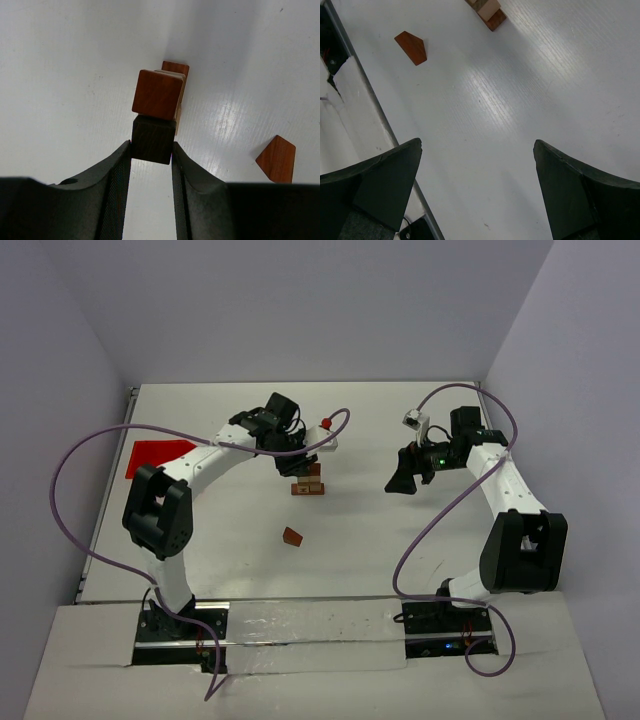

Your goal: Build the wood block tower

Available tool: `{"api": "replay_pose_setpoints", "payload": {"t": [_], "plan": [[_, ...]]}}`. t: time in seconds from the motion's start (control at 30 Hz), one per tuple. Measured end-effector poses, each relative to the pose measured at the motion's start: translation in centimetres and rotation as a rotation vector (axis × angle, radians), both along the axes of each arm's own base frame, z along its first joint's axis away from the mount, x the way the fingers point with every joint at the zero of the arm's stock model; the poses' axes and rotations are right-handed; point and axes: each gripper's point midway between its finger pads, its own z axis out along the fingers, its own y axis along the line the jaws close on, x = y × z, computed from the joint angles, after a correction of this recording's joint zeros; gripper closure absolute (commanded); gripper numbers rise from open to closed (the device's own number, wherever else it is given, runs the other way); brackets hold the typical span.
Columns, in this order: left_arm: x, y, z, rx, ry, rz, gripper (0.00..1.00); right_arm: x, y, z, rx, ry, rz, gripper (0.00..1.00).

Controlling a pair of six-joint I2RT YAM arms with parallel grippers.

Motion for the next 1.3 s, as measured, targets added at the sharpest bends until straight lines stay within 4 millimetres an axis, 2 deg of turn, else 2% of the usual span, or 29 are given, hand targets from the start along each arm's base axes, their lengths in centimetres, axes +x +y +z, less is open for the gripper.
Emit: {"api": "replay_pose_setpoints", "payload": {"t": [0.27,0.43,0.47,0.5,0.57,0.67,1.07,1.2,1.3], "plan": [[0.0,-0.2,-0.3,0.004,0.004,-0.005,0.67,0.0,0.0,0.0,0.000,0.000,0.002,0.00],[0.0,-0.2,-0.3,0.004,0.003,-0.006,0.54,0.0,0.1,0.0,0.000,0.000,0.003,0.00],[0.0,-0.2,-0.3,0.004,0.003,-0.007,0.48,0.0,0.1,0.0,0.000,0.000,0.003,0.00],[0.0,-0.2,-0.3,0.004,0.002,-0.008,0.46,0.0,0.1,0.0,0.000,0.000,0.003,0.00],[0.0,-0.2,-0.3,0.005,0.001,-0.010,0.21,0.0,0.1,0.0,0.000,0.000,0.003,0.00],[0.0,-0.2,-0.3,0.007,-0.001,-0.015,0.01,0.0,0.1,0.0,0.000,0.000,0.004,0.00],[-0.2,0.0,0.1,0.006,-0.004,-0.022,0.01,0.0,0.1,0.0,0.000,0.000,0.003,0.00],[-0.5,0.7,1.7,-0.027,-0.013,-0.013,0.01,-0.1,0.1,0.0,0.000,0.000,0.005,0.00],[-0.7,2.3,4.1,-0.088,-0.024,0.012,0.01,-0.1,0.2,0.0,0.000,0.000,0.008,0.00]]}}
